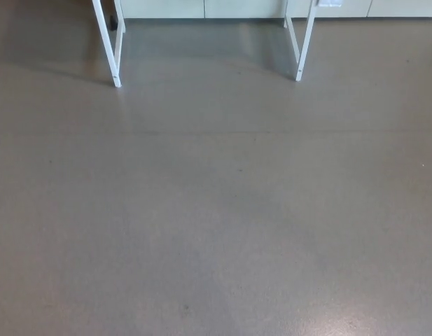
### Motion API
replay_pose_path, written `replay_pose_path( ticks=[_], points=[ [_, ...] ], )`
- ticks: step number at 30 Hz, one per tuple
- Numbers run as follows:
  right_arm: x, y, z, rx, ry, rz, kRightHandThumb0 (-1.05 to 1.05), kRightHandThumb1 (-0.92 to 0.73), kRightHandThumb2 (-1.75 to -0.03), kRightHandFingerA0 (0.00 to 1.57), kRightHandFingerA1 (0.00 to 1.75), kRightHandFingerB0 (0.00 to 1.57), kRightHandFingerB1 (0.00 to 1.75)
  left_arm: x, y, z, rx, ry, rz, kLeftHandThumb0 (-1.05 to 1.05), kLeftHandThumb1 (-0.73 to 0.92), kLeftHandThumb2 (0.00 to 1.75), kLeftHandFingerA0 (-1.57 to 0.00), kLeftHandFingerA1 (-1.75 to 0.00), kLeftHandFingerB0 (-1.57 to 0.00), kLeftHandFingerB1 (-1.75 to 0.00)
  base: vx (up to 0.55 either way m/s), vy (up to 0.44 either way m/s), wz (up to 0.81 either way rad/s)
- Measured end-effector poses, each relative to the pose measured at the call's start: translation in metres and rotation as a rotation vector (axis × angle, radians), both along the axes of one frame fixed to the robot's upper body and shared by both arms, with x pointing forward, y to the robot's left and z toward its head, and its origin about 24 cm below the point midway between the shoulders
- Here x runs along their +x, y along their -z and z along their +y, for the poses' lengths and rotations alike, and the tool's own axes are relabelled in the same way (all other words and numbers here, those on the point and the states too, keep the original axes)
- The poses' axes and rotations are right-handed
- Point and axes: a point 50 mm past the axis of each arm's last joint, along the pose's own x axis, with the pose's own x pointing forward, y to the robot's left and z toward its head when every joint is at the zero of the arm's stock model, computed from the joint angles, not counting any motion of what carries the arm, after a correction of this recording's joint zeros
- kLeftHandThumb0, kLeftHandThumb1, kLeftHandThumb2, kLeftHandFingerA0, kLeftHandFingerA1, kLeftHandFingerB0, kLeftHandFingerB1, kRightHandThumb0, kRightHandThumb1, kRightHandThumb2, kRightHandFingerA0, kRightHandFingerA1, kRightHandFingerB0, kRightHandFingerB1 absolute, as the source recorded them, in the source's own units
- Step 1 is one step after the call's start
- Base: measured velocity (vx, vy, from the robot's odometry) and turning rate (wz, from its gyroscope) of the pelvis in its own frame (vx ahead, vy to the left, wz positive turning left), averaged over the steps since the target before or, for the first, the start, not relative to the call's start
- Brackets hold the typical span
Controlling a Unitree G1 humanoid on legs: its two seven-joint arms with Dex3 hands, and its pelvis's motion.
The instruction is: The robot walks towards a desk on which a file tray is kept in the middle and a toilet paper roll is kept on its right. The robot uses its right hand to hook on finger in the gap of the roll and grabs it, lifts it and places it on the tray.
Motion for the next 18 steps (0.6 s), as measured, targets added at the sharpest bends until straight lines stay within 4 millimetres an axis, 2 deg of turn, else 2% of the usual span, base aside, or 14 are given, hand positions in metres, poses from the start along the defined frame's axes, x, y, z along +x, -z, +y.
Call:
replay_pose_path(
  ticks=[1,2,3,4,6,7,8,9,10,13,14,15,17,18],
  points=[
    [-0.0001,0.0002,0.0002,0.005,-0.001,-0.001,-0.79,-0.8,-0.66,0.13,0.29,0.0,0.1,-0.0005,0.0002,-0.0001,-0.004,-0.002,0.0,-0.91,0.28,1.16,-0.62,-1.0,0.0,-0.69,0.0,0.0,0.0],
    [-0.0003,0.0003,0.0004,0.01,-0.002,-0.001,-0.79,-0.8,-0.66,0.13,0.29,0.0,0.1,-0.0008,0.0003,-0.0002,-0.008,-0.002,0.001,-0.84,0.31,1.16,-0.59,-0.96,-0.02,-0.69,0.0,0.0,0.0],
    [-0.0007,0.0005,0.0006,0.015,-0.004,-0.001,-0.79,-0.8,-0.66,0.13,0.29,0.0,0.1,-0.0009,0.0002,-0.0001,-0.009,0.002,0.004,-1.05,0.51,1.12,-0.62,-1.0,-0.32,-0.84,0.0,0.0,0.0],
    [-0.0011,0.0006,0.0007,0.018,-0.004,-0.001,-0.79,-0.8,-0.66,0.13,0.29,0.0,0.1,-0.0009,-0.0001,0.0003,-0.009,0.005,0.006,-0.95,0.25,1.15,-0.64,-1.03,0.0,-0.71,0.0,0.0,0.0],
    [-0.0021,0.0009,0.0009,0.024,-0.005,0.001,-0.79,-0.8,-0.66,0.13,0.29,0.0,0.1,-0.0008,-0.0007,0.0008,-0.012,0.004,0.003,-0.91,0.24,1.14,-0.63,-1.01,0.0,-0.7,0.0,0.0,0.0],
    [-0.0027,0.0011,0.0009,0.026,-0.005,0.002,-0.79,-0.8,-0.66,0.13,0.29,0.0,0.1,-0.0007,-0.0009,0.001,-0.012,0.005,0.003,-0.84,0.3,1.15,-0.56,-0.95,-0.01,-0.67,0.0,0.0,0.0],
    [-0.0033,0.0012,0.001,0.029,-0.005,0.003,-0.79,-0.8,-0.66,0.13,0.29,0.0,0.1,-0.0007,-0.0011,0.0012,-0.012,0.005,0.004,-0.85,0.31,1.15,-0.56,-0.94,0.0,-0.66,0.0,0.0,0.0],
    [-0.0035,0.0013,0.0011,0.03,-0.006,0.003,-0.79,-0.8,-0.66,0.13,0.29,0.0,0.1,-0.0008,-0.0012,0.0013,-0.012,0.004,0.002,-1.05,0.5,1.1,-0.63,-1.02,-0.35,-0.87,0.0,0.0,0.0],
    [-0.0037,0.0014,0.0012,0.032,-0.006,0.004,-0.79,-0.8,-0.66,0.13,0.29,0.0,0.1,-0.0008,-0.0013,0.0015,-0.012,0.003,0.002,-0.9,0.25,1.13,-0.59,-0.99,0.0,-0.69,0.0,0.0,0.0],
    [-0.0044,0.0015,0.0013,0.036,-0.008,0.005,-0.79,-0.8,-0.66,0.13,0.29,0.0,0.1,-0.0006,-0.0016,0.0017,-0.013,-0.001,-0.003,-0.88,0.27,1.14,-0.59,-0.97,0.0,-0.67,0.0,0.0,0.0],
    [-0.0044,0.0016,0.0014,0.037,-0.008,0.004,-0.79,-0.8,-0.66,0.13,0.29,0.0,0.1,-0.0006,-0.0017,0.0017,-0.013,-0.001,-0.003,-0.92,0.23,1.12,-0.66,-1.01,-0.01,-0.69,0.0,0.0,0.0],
    [-0.0045,0.0016,0.0014,0.037,-0.009,0.004,-0.79,-0.8,-0.66,0.13,0.29,0.0,0.1,-0.0006,-0.0017,0.0018,-0.013,0.0,-0.002,-0.88,0.32,1.16,-0.62,-0.97,0.0,-0.66,0.0,0.0,0.0],
    [-0.0043,0.0016,0.0014,0.038,-0.01,0.003,-0.79,-0.8,-0.66,0.13,0.29,0.0,0.1,-0.0011,-0.0016,0.0018,-0.011,0.004,0.001,-0.91,0.26,1.13,-0.62,-0.99,0.0,-0.68,0.0,0.0,0.0],
    [-0.0042,0.0016,0.0014,0.038,-0.011,0.002,-0.79,-0.8,-0.66,0.13,0.29,0.0,0.1,-0.001,-0.0016,0.0018,-0.011,0.004,0.0,-0.87,0.31,1.15,-0.59,-0.96,0.0,-0.67,0.0,0.0,0.0]
  ],
)
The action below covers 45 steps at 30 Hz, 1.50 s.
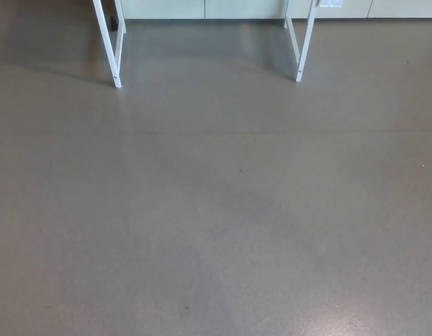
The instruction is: The robot walks towards a desk on which a file tray is kept in the middle and a toilet paper roll is kept on its right. The robot uses its right hand to hook on finger in the gap of the roll and grabs it, lifts it and places it on the tray.
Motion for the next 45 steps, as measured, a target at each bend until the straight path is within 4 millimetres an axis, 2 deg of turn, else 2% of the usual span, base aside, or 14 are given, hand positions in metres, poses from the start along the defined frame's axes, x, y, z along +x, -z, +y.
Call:
replay_pose_path(
  ticks=[20,21,22,23,24,30,32,33,35,39,40,42,43,45],
  points=[
    [0.0038,-0.0012,-0.0007,0.002,-0.005,-0.008,-0.79,-0.8,-0.66,0.13,0.29,0.0,0.1,0.0003,-0.0005,0.0004,-0.002,-0.013,-0.016,-0.65,0.42,1.13,-0.43,-0.79,-0.05,-0.6,0.0,0.0,0.0],
    [0.0039,-0.0014,-0.0009,0.002,-0.005,-0.008,-0.79,-0.8,-0.66,0.13,0.29,0.0,0.1,0.0003,-0.0007,0.0006,-0.003,-0.02,-0.023,-0.87,0.67,0.76,-0.49,-0.95,-0.28,-0.74,0.0,0.0,0.0],
    [0.0039,-0.0016,-0.0011,0.002,-0.006,-0.007,-0.79,-0.8,-0.66,0.13,0.29,0.0,0.1,0.0006,-0.0011,0.0009,-0.002,-0.026,-0.031,-0.88,0.67,0.76,-0.51,-0.93,-0.29,-0.74,0.0,0.0,0.0],
    [0.004,-0.0016,-0.0011,0.002,-0.006,-0.007,-0.79,-0.8,-0.66,0.13,0.29,0.0,0.1,0.0012,-0.0015,0.0012,-0.001,-0.028,-0.037,-0.97,0.66,0.77,-0.57,-0.96,-0.32,-0.79,0.0,0.0,0.0],
    [0.004,-0.0017,-0.0011,0.002,-0.006,-0.007,-0.79,-0.8,-0.66,0.13,0.29,0.0,0.1,0.0014,-0.0018,0.0013,0.0,-0.03,-0.041,-0.63,0.38,1.1,-0.46,-0.81,-0.09,-0.61,0.0,0.0,0.0],
    [0.0042,-0.0017,-0.0011,0.004,-0.006,-0.007,-0.79,-0.8,-0.66,0.13,0.29,0.0,0.1,0.0016,-0.0024,0.002,0.001,-0.045,-0.054,-0.68,0.4,1.12,-0.47,-0.82,-0.06,-0.61,0.0,0.0,0.0],
    [0.0042,-0.0017,-0.0011,0.004,-0.006,-0.007,-0.79,-0.8,-0.66,0.13,0.29,0.0,0.1,0.0007,-0.0022,0.002,0.002,-0.045,-0.052,-1.01,0.65,0.77,-0.59,-0.99,-0.35,-0.83,0.0,0.0,0.0],
    [0.0042,-0.0017,-0.0011,0.004,-0.006,-0.007,-0.79,-0.8,-0.66,0.13,0.29,0.0,0.1,0.0004,-0.0021,0.002,0.003,-0.046,-0.05,-0.71,0.37,1.11,-0.49,-0.84,-0.04,-0.61,0.0,0.0,0.0],
    [0.0042,-0.0017,-0.0011,0.004,-0.006,-0.007,-0.79,-0.8,-0.66,0.13,0.29,0.0,0.1,0.0001,-0.002,0.002,0.003,-0.046,-0.049,-0.8,0.35,1.13,-0.52,-0.9,0.0,-0.63,0.0,0.0,0.0],
    [0.0048,-0.0019,-0.0012,0.004,-0.007,-0.009,-0.79,-0.8,-0.66,0.13,0.29,0.0,0.1,-0.0004,-0.0013,0.0015,0.002,-0.04,-0.041,-1.05,0.55,1.17,-0.66,-0.98,-0.37,-0.83,0.0,0.0,0.0],
    [0.0049,-0.0019,-0.0012,0.004,-0.007,-0.009,-0.79,-0.8,-0.66,0.13,0.29,0.0,0.1,-0.0003,-0.0011,0.0013,0.003,-0.038,-0.039,-0.71,0.35,1.1,-0.49,-0.85,-0.05,-0.62,0.0,0.0,0.0],
    [0.006,-0.0021,-0.0012,0.004,-0.008,-0.011,-0.79,-0.8,-0.66,0.13,0.29,0.0,0.1,0.0002,-0.0013,0.0013,0.002,-0.038,-0.041,-0.97,0.68,0.76,-0.57,-0.96,-0.33,-0.8,0.0,0.0,0.0],
    [0.0065,-0.0021,-0.0011,0.004,-0.009,-0.013,-0.79,-0.8,-0.66,0.13,0.29,0.0,0.1,0.0005,-0.0013,0.0012,0.003,-0.036,-0.041,-0.66,0.41,1.13,-0.45,-0.81,-0.06,-0.6,0.0,0.0,0.0],
    [0.0073,-0.0022,-0.0011,0.005,-0.009,-0.015,-0.79,-0.8,-0.66,0.13,0.29,0.0,0.1,0.0012,-0.0015,0.0011,0.004,-0.033,-0.042,-0.67,0.39,1.12,-0.47,-0.82,-0.06,-0.61,0.0,-0.003,-0.08]
  ],
)
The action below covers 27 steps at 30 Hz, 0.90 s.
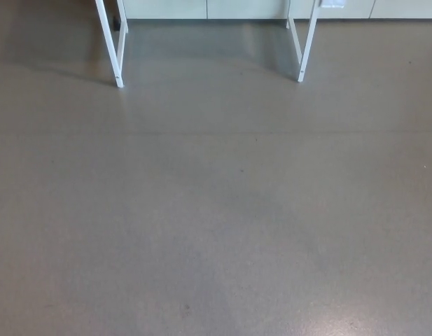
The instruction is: The robot walks towards a desk on which a file tray is kept in the middle and a toilet paper roll is kept on its right. The robot uses its right hand to hook on finger in the gap of the roll and grabs it, lifts it and places it on the tray.
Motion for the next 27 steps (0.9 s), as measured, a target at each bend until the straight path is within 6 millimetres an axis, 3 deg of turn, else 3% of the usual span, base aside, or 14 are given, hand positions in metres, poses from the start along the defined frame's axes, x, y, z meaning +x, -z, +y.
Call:
replay_pose_path(
  ticks=[8,9,11,12,13,14,18,19,20,23,24,25,26,27],
  points=[
    [0.0015,-0.0031,-0.0032,-0.009,-0.001,-0.004,-0.79,-0.8,-0.66,0.13,0.29,0.0,0.1,0.0071,-0.0002,-0.0023,-0.005,0.011,-0.019,-0.65,0.37,1.1,-0.46,-0.81,-0.08,-0.62,0.01,0.007,0.11],
    [0.0019,-0.0033,-0.0033,-0.009,-0.001,-0.005,-0.79,-0.8,-0.66,0.13,0.29,0.0,0.1,0.0069,-0.0001,-0.0022,-0.005,0.01,-0.018,-0.98,0.67,0.75,-0.57,-0.97,-0.33,-0.81,0.0,0.0,0.0],
    [0.0023,-0.0033,-0.0032,-0.009,-0.001,-0.006,-0.79,-0.8,-0.66,0.13,0.29,0.0,0.1,0.0069,-0.0001,-0.0023,-0.005,0.012,-0.017,-0.95,0.69,0.74,-0.56,-0.95,-0.32,-0.79,0.05,0.115,-0.04],
    [0.0024,-0.0034,-0.0033,-0.009,-0.001,-0.006,-0.79,-0.8,-0.66,0.13,0.29,0.0,0.1,0.0066,0.0001,-0.0024,-0.004,0.014,-0.014,-0.61,0.41,1.11,-0.44,-0.79,-0.09,-0.61,0.1,0.199,-0.12],
    [0.0025,-0.0035,-0.0034,-0.009,-0.001,-0.007,-0.79,-0.8,-0.66,0.13,0.29,0.0,0.1,0.0064,0.0002,-0.0024,-0.005,0.014,-0.013,-0.94,0.67,0.76,-0.52,-0.99,-0.29,-0.81,0.16,0.22,-0.22],
    [0.0025,-0.0036,-0.0035,-0.009,-0.001,-0.007,-0.79,-0.8,-0.66,0.13,0.29,0.0,0.1,0.0059,0.0002,-0.0023,-0.004,0.014,-0.012,-0.64,0.4,1.12,-0.48,-0.81,-0.09,-0.62,0.24,0.286,-0.38],
    [0.0036,-0.0026,-0.0021,-0.003,-0.004,-0.01,-0.79,-0.8,-0.66,0.13,0.29,0.0,0.1,0.0067,-0.0016,-0.0006,0.001,0.018,-0.011,-0.7,0.38,1.12,-0.46,-0.83,-0.03,-0.61,0.18,0.292,-0.14],
    [0.0025,-0.0025,-0.0022,-0.003,-0.002,-0.007,-0.79,-0.8,-0.66,0.13,0.29,0.0,0.1,0.0075,-0.0029,0.0005,0.005,0.017,-0.016,-0.99,0.67,0.75,-0.57,-0.99,-0.32,-0.83,0.24,0.176,0.0],
    [0.0023,-0.0025,-0.0022,-0.002,-0.002,-0.006,-0.79,-0.8,-0.66,0.13,0.29,0.0,0.1,0.0082,-0.004,0.0014,0.007,0.016,-0.019,-0.68,0.33,1.09,-0.51,-0.85,-0.08,-0.63,0.23,0.099,-0.04],
    [0.0024,-0.0025,-0.0022,-0.002,-0.002,-0.007,-0.79,-0.8,-0.66,0.13,0.29,0.0,0.1,0.0079,-0.0038,0.0015,0.007,0.014,-0.018,-0.7,0.32,1.09,-0.52,-0.87,-0.07,-0.64,0.25,0.027,0.07],
    [0.0024,-0.0025,-0.0022,-0.002,-0.002,-0.007,-0.79,-0.8,-0.66,0.13,0.29,0.0,0.1,0.0076,-0.0038,0.0016,0.007,0.014,-0.017,-0.68,0.37,1.11,-0.48,-0.83,-0.05,-0.62,0.27,-0.025,0.16],
    [0.0025,-0.0025,-0.0022,-0.002,-0.002,-0.007,-0.79,-0.8,-0.66,0.13,0.29,0.0,0.1,0.0074,-0.0037,0.0015,0.007,0.014,-0.016,-1.03,0.67,0.75,-0.58,-1.02,-0.33,-0.87,0.28,-0.06,0.1],
    [0.0026,-0.0026,-0.0022,-0.002,-0.002,-0.008,-0.79,-0.8,-0.66,0.13,0.29,0.0,0.1,0.0074,-0.0037,0.0015,0.006,0.014,-0.016,-1.03,0.67,0.75,-0.58,-1.02,-0.33,-0.87,0.29,-0.129,0.1],
    [0.0026,-0.0026,-0.0022,-0.002,-0.001,-0.008,-0.79,-0.8,-0.66,0.13,0.29,0.0,0.1,0.0072,-0.0036,0.0015,0.006,0.014,-0.015,-0.79,0.3,1.09,-0.57,-0.92,-0.04,-0.65,0.3,-0.118,0.14]
  ],
)
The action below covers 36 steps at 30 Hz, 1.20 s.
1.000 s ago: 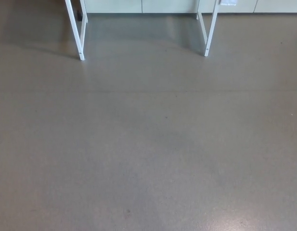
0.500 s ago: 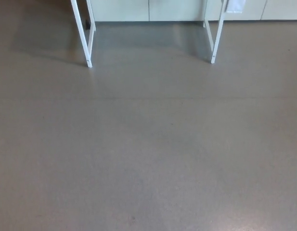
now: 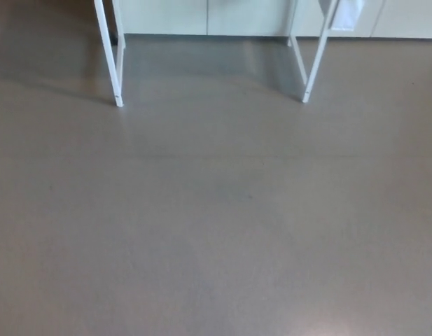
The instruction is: The robot walks towards a desk on which a file tray is kept in the middle and a toilet paper roll is kept on its right. The robot uses its right hand to hook on finger in the gap of the roll and grabs it, lifts it and places it on the tray.
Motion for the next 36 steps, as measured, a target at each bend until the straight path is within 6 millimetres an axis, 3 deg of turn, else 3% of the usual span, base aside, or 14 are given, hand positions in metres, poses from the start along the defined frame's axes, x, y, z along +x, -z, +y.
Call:
replay_pose_path(
  ticks=[4,5,6,12,13,19,20,21,24,26,27,30,32,36],
  points=[
    [0.0,0.0,0.0,-0.001,0.001,-0.001,-0.79,-0.8,-0.66,0.13,0.29,0.0,0.1,-0.002,0.001,0.0,-0.004,-0.005,0.008,-0.79,0.33,1.11,-0.53,-0.9,-0.02,-0.63,0.34,-0.202,0.31],
    [0.002,0.002,0.003,0.012,-0.002,-0.005,-0.79,-0.8,-0.66,0.13,0.29,0.0,0.1,-0.001,0.002,-0.001,-0.007,-0.006,0.005,-1.02,0.68,0.75,-0.58,-1.0,-0.33,-0.85,0.41,-0.163,0.91],
    [0.004,0.0,0.001,0.004,-0.004,-0.012,-0.79,-0.8,-0.66,0.13,0.29,0.0,0.1,0.002,0.002,-0.003,-0.014,0.0,-0.001,-0.64,0.39,1.11,-0.47,-0.82,-0.08,-0.62,0.39,-0.163,0.63],
    [0.007,-0.003,-0.002,-0.006,-0.005,-0.021,-0.79,-0.8,-0.66,0.13,0.29,0.0,0.1,0.003,0.002,-0.004,-0.017,0.008,-0.006,-0.7,0.33,1.09,-0.53,-0.87,-0.08,-0.64,0.31,-0.083,0.04],
    [0.007,-0.003,-0.002,-0.006,-0.005,-0.022,-0.79,-0.8,-0.66,0.13,0.29,0.0,0.1,0.002,0.002,-0.004,-0.017,0.007,-0.004,-1.02,0.68,0.74,-0.6,-1.01,-0.35,-0.86,0.33,0.023,-0.09],
    [0.003,-0.002,-0.002,-0.006,0.0,-0.01,-0.79,-0.8,-0.66,0.13,0.29,0.0,0.1,-0.001,0.003,-0.004,-0.018,0.005,0.006,-0.64,0.4,1.11,-0.46,-0.8,-0.08,-0.61,0.43,0.117,-0.25],
    [0.003,-0.002,-0.002,-0.005,0.002,-0.008,-0.79,-0.8,-0.66,0.13,0.29,0.0,0.1,0.001,0.003,-0.004,-0.018,0.007,0.0,-1.0,0.67,0.73,-0.59,-0.99,-0.34,-0.84,0.54,0.143,0.09],
    [0.006,-0.002,-0.001,-0.004,-0.002,-0.014,-0.79,-0.8,-0.66,0.13,0.29,0.0,0.1,0.003,0.003,-0.004,-0.019,0.009,-0.006,-0.68,0.34,1.09,-0.51,-0.85,-0.09,-0.63,0.52,0.147,-0.89],
    [0.008,-0.003,-0.001,-0.003,-0.008,-0.024,-0.79,-0.8,-0.66,0.13,0.29,0.0,0.1,0.006,0.0,-0.003,-0.013,0.01,-0.015,-1.02,0.66,0.75,-0.59,-1.01,-0.33,-0.86,0.51,0.151,-0.11],
    [0.006,-0.002,-0.001,-0.003,-0.005,-0.017,-0.79,-0.8,-0.66,0.13,0.29,0.0,0.1,0.007,0.0,-0.002,-0.009,0.016,-0.013,-1.05,0.57,1.15,-0.65,-0.95,-0.37,-0.81,0.43,0.108,0.01],
    [0.005,-0.002,-0.001,-0.003,-0.004,-0.014,-1.0,-0.8,-1.19,0.0,0.19,0.02,0.05,0.006,0.0,-0.002,-0.008,0.018,-0.007,-1.05,0.79,1.03,-0.51,-1.18,-0.06,-0.92,0.38,0.057,0.1],
    [-0.002,0.0,-0.001,-0.007,-0.013,0.013,-1.0,-0.77,-1.19,0.01,0.12,0.04,0.06,0.004,0.001,-0.002,-0.006,0.023,0.003,-1.05,0.8,1.0,-0.44,-1.24,0.0,-1.12,0.4,0.018,0.13],
    [-0.004,0.002,0.0,-0.015,-0.031,0.033,-0.98,-0.82,-1.21,0.0,0.2,0.0,0.05,0.002,0.001,-0.002,-0.005,0.022,0.01,-1.05,0.54,1.34,-0.41,-1.02,-0.18,-0.82,0.42,-0.083,0.2],
    [0.0,0.004,0.002,-0.031,-0.081,0.053,-0.93,-0.73,-1.17,0.02,0.12,0.02,0.12,0.003,0.003,-0.004,-0.014,0.019,0.003,-1.05,0.74,1.04,-0.54,-1.25,-0.05,-0.93,0.55,-0.035,0.26]
  ],
)
